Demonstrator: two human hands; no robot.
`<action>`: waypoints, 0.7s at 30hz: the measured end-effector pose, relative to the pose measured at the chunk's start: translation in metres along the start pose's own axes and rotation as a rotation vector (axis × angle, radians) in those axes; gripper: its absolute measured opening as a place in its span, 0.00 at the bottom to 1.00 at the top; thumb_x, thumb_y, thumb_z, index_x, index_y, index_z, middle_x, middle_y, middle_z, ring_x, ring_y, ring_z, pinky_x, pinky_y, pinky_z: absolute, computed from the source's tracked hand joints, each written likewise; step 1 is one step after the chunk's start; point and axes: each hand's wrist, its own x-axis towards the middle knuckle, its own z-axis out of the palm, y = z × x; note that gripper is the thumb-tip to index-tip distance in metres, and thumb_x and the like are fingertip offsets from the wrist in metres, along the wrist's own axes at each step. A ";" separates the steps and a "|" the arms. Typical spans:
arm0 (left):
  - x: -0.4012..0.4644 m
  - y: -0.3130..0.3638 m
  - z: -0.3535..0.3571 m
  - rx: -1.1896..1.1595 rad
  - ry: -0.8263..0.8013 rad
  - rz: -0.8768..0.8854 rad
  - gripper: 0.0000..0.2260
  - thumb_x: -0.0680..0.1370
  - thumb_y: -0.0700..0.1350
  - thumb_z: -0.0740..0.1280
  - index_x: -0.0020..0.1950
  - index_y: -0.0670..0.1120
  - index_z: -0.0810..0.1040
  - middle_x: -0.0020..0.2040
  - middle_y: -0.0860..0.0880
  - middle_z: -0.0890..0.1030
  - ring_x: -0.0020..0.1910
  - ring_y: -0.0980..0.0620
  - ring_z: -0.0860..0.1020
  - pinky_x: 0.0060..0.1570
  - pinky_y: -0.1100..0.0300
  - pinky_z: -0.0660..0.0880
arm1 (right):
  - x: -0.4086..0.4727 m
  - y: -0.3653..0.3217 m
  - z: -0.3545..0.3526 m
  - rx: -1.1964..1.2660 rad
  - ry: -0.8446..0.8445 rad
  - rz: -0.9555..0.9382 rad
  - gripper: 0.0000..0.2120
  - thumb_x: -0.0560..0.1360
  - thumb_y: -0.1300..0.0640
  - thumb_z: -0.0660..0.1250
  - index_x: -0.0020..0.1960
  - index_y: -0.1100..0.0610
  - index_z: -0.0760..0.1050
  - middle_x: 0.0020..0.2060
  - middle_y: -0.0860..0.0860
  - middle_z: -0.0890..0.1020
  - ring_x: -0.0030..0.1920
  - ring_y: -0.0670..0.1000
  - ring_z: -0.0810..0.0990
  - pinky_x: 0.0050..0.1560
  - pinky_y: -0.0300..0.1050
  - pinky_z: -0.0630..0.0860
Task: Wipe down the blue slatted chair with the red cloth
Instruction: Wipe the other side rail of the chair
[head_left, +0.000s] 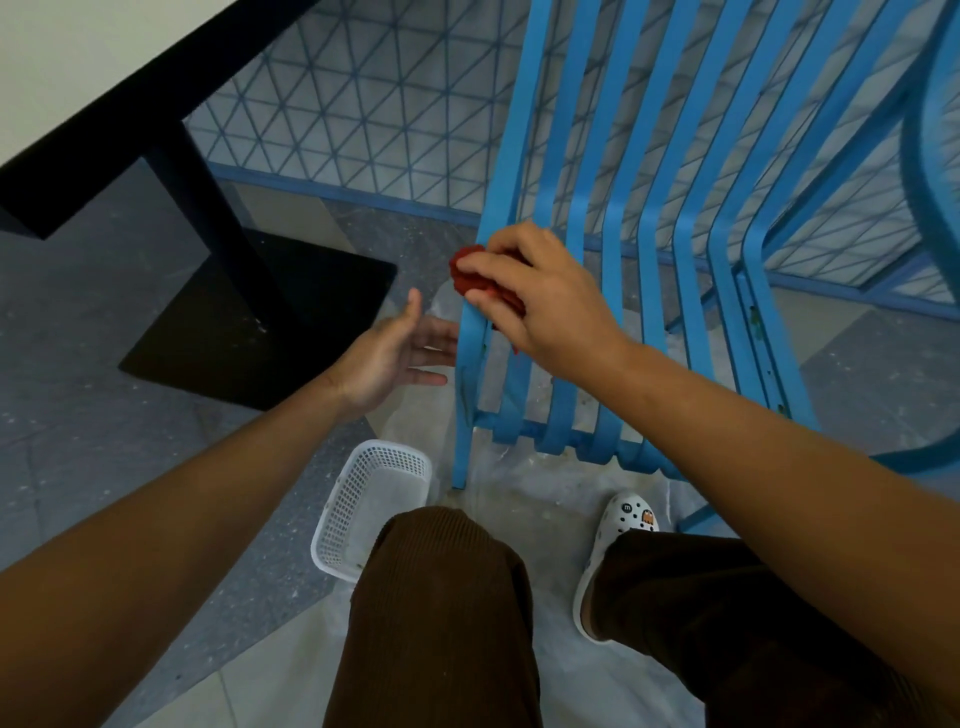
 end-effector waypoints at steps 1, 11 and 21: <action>0.000 0.001 -0.001 -0.009 0.013 0.022 0.35 0.76 0.69 0.47 0.61 0.46 0.81 0.60 0.43 0.83 0.62 0.46 0.81 0.62 0.44 0.76 | -0.005 -0.002 0.004 0.022 0.021 0.010 0.15 0.80 0.52 0.68 0.65 0.56 0.80 0.56 0.55 0.78 0.55 0.55 0.76 0.54 0.51 0.77; -0.007 -0.001 -0.002 -0.034 0.016 0.061 0.34 0.77 0.67 0.46 0.61 0.46 0.80 0.61 0.44 0.83 0.63 0.47 0.81 0.63 0.44 0.76 | -0.056 -0.023 0.038 0.026 0.040 0.031 0.13 0.78 0.54 0.72 0.62 0.55 0.82 0.52 0.58 0.77 0.53 0.55 0.77 0.46 0.52 0.80; -0.007 -0.002 -0.002 -0.051 0.019 0.047 0.33 0.77 0.68 0.47 0.58 0.49 0.82 0.60 0.44 0.83 0.62 0.46 0.81 0.61 0.43 0.76 | -0.033 -0.024 0.010 0.034 0.029 0.134 0.21 0.79 0.48 0.69 0.68 0.55 0.75 0.55 0.54 0.79 0.55 0.52 0.77 0.49 0.52 0.81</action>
